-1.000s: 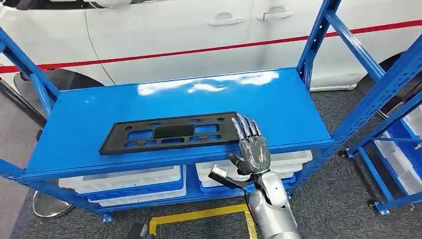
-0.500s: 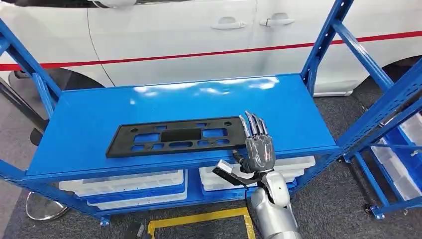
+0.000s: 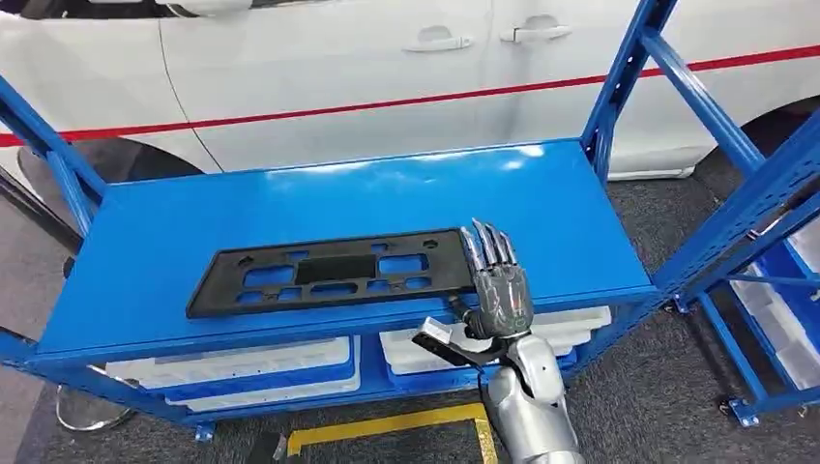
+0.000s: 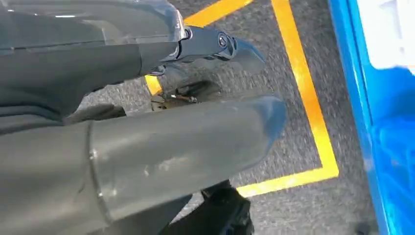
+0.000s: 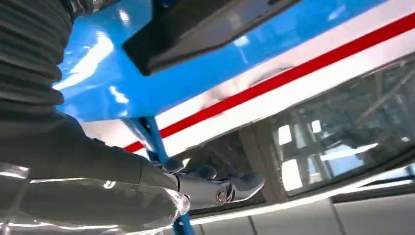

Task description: Take the parts from the cabinet and place them on the table.

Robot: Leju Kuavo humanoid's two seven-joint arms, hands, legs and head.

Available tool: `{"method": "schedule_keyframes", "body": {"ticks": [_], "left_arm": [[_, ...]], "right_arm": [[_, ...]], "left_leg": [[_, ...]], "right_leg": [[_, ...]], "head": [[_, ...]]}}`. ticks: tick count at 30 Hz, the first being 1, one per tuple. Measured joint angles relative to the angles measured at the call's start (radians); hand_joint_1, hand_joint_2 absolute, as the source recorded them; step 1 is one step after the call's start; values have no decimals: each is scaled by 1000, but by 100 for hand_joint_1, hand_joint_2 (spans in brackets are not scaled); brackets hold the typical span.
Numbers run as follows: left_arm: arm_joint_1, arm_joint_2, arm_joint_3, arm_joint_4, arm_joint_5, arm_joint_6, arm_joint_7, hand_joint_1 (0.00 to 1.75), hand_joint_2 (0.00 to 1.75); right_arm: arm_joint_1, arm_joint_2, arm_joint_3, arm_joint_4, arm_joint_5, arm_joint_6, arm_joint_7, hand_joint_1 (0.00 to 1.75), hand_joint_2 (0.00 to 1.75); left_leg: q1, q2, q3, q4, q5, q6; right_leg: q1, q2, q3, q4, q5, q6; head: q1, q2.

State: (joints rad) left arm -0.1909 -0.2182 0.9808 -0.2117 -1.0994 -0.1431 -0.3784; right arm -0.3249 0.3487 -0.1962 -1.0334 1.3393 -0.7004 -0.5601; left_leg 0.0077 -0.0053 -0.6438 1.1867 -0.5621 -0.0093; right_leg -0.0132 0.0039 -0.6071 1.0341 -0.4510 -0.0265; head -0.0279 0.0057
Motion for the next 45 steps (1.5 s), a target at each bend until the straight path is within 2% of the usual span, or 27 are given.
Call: {"method": "schedule_keyframes", "body": {"ticks": [2,3,4,6,7,8,11,13,17,18,19,20,21,22,23,27,29,30,31,32,33,34,37,39,42,44,45], "left_arm": [[0,0,-3,0,0,0,0,0,0],[1,0,-4,0,0,1,0,0,0],[0,0,-5,0,0,0,0,0,0],[-2,0,-7,0,0,1,0,0,0],[-3,0,-7,0,1,2,0,0,0],[-6,-1,-7,0,1,2,-2,0,0],[-4,-1,-7,0,4,4,-3,0,0],[-5,-3,-7,0,8,4,-6,0,0],[-7,-3,-7,0,12,7,-8,0,0],[-6,-3,-7,0,15,7,-9,0,0],[-5,-3,-7,0,18,7,-13,0,0],[-6,-3,-7,0,18,5,-17,0,0],[-5,-3,-7,0,18,2,-25,0,0],[-5,-4,-7,0,18,2,-30,0,0],[-5,-4,-7,0,18,0,-34,0,0],[-5,-3,-7,0,18,0,-40,0,0],[-4,-3,-7,0,18,0,-42,0,0],[-5,-3,-7,0,18,0,-43,0,0],[-4,-3,-7,0,18,1,-43,0,0],[-1,-3,-7,0,19,3,-43,0,0],[3,-3,-7,0,19,3,-43,0,0],[5,-3,-7,0,19,4,-43,0,0],[5,-2,-7,0,20,10,-44,0,0],[3,-1,-7,0,21,13,-45,0,0],[8,0,-7,0,23,14,-47,0,0],[6,-1,-7,0,23,14,-50,0,0],[6,-1,-7,0,23,14,-51,0,0]], "right_arm": [[7,0,27,4,1,0,12,0,175],[9,0,36,6,1,0,14,0,175],[10,0,41,6,1,0,16,0,175],[10,0,50,6,0,0,18,0,175],[10,0,57,7,0,0,18,0,175],[10,0,65,7,-2,0,18,0,175],[12,0,85,9,-12,0,27,0,175],[12,-2,101,9,-17,0,29,0,175],[19,-5,122,10,-30,0,34,0,175],[25,-6,128,11,-30,0,36,0,175],[30,-8,136,11,-31,0,36,0,175],[31,-8,142,11,-32,0,37,0,175],[29,-8,151,11,-34,0,37,0,175],[29,-8,158,11,-38,0,38,0,175],[28,-8,164,11,-42,0,38,0,175],[31,-7,179,11,-46,0,38,0,175],[30,-7,189,11,-47,0,38,0,175],[30,-7,192,11,-48,0,38,52,175],[31,-7,194,12,-49,0,38,175,175],[32,-7,195,13,-50,0,38,175,175],[33,-7,195,15,-50,0,38,175,175],[33,-7,196,16,-51,0,38,175,175],[33,-7,198,17,-51,0,36,175,175],[34,-7,198,17,-58,0,31,175,175],[34,-7,198,16,-70,0,24,175,175],[35,-8,198,10,-76,0,17,175,175],[36,-9,198,9,-78,0,16,175,175]], "left_leg": [[3,0,-72,133,-38,-5],[3,0,-79,135,-23,-5],[3,0,-65,95,13,-4],[3,0,9,-73,111,5],[2,1,38,-146,129,11],[-6,0,51,-162,120,14],[-8,-2,47,-164,118,25],[2,0,59,-183,128,40],[-2,2,61,-183,124,49],[-2,2,60,-181,122,50],[-2,0,61,-179,120,50],[-2,-1,61,-176,118,49],[-2,-2,63,-170,113,45],[-2,-2,63,-165,108,42],[-11,-3,58,-159,103,35],[-7,-3,62,-162,100,16],[-4,-1,46,-116,65,4],[-2,-1,13,-48,27,-1],[1,-1,-23,27,-7,-5],[2,-1,-59,97,-31,-9],[3,-1,-79,132,-31,-10],[3,-1,-74,116,-6,-10],[2,-1,30,-111,121,4],[-6,-2,56,-168,112,13],[-7,-2,56,-172,116,26],[2,0,68,-190,125,39],[2,2,68,-190,124,47]], "right_leg": [[1,-1,0,1,-2,-3],[1,0,1,1,-4,-3],[1,1,3,1,-5,-2],[1,1,12,1,-9,2],[1,1,15,1,-12,5],[7,2,12,4,-14,11],[3,0,13,-3,-11,25],[2,-1,11,12,-22,36],[0,-1,-111,249,-137,44],[0,-1,-128,274,-133,44],[0,-2,-120,251,-104,43],[0,-2,-101,207,-71,41],[0,-2,-54,108,-15,37],[0,-2,-21,34,10,32],[7,-1,-11,16,-7,29],[5,3,-10,8,-2,12],[-1,0,-2,2,-1,2],[0,-2,-2,2,-2,-2],[1,-3,-2,2,-2,-3],[1,-3,-2,2,-3,-4],[1,-3,-2,2,-4,-5],[1,-2,0,2,-5,-4],[1,0,8,2,-9,0],[6,1,5,5,-11,10],[5,0,9,-4,-7,26],[5,-1,-1,28,-34,36],[4,-1,-29,86,-71,37]], "head": [[0,0],[0,0],[0,0],[0,0],[0,0],[0,0],[0,0],[0,0],[1,0],[0,0],[1,0],[0,0],[1,0],[1,0],[1,0],[0,0],[-1,0],[-1,0],[-1,0],[0,0],[-1,0],[-1,0],[-1,0],[-1,0],[-1,0],[0,0],[0,0]]}}
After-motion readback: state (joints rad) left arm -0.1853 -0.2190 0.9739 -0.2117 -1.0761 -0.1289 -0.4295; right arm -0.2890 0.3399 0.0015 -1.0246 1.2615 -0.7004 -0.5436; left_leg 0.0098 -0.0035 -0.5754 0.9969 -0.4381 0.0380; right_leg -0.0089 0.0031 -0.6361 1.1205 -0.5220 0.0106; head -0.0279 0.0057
